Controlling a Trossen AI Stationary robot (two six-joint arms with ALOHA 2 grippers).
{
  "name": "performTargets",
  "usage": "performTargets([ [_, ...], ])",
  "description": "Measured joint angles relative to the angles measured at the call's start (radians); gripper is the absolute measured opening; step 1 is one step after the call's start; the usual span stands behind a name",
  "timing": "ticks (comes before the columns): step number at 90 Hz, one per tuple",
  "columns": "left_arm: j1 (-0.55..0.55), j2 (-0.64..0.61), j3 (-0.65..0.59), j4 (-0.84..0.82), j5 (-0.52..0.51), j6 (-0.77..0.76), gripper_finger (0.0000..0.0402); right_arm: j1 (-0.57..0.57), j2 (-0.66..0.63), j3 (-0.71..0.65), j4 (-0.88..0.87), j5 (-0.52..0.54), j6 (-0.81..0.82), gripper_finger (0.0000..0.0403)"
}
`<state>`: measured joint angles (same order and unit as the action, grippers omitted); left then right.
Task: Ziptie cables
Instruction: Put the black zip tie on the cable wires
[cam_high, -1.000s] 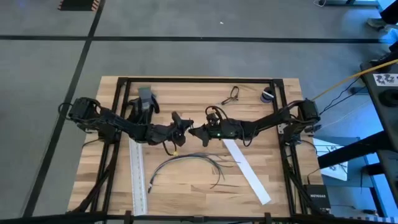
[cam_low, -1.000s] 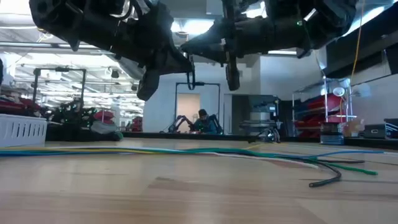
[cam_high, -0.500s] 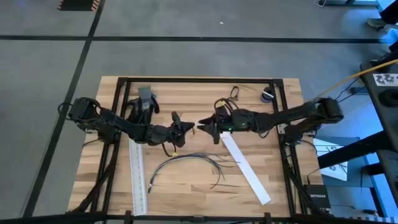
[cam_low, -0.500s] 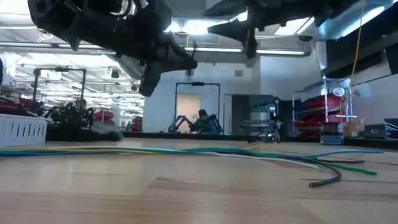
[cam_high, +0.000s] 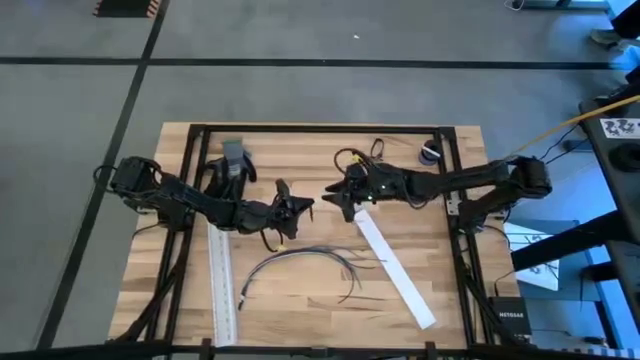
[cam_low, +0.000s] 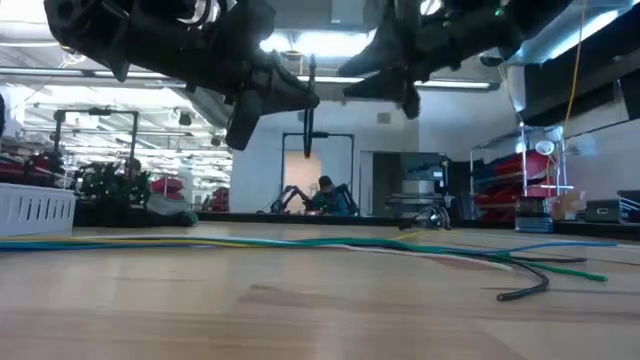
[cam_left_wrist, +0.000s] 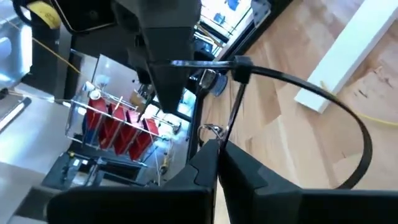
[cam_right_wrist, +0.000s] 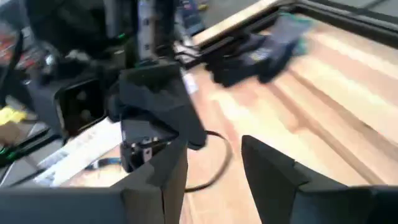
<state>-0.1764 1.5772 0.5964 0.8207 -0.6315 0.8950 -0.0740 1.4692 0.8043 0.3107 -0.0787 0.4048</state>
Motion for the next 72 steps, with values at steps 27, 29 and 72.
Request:
performTargets([
  [27,0.003,0.0,0.0,-0.002,0.041,-0.045,0.0,0.002,0.103,0.0,0.199,-0.158,-0.122,0.0138],
  [29,0.003,0.0,0.0,-0.002,0.042,-0.045,0.0,0.002,0.104,0.0,0.211,-0.166,-0.122,0.0138],
  [72,0.003,0.0,0.0,-0.002,0.044,-0.045,0.0,0.051,0.105,0.0,0.27,-0.201,-0.055,0.0138],
])
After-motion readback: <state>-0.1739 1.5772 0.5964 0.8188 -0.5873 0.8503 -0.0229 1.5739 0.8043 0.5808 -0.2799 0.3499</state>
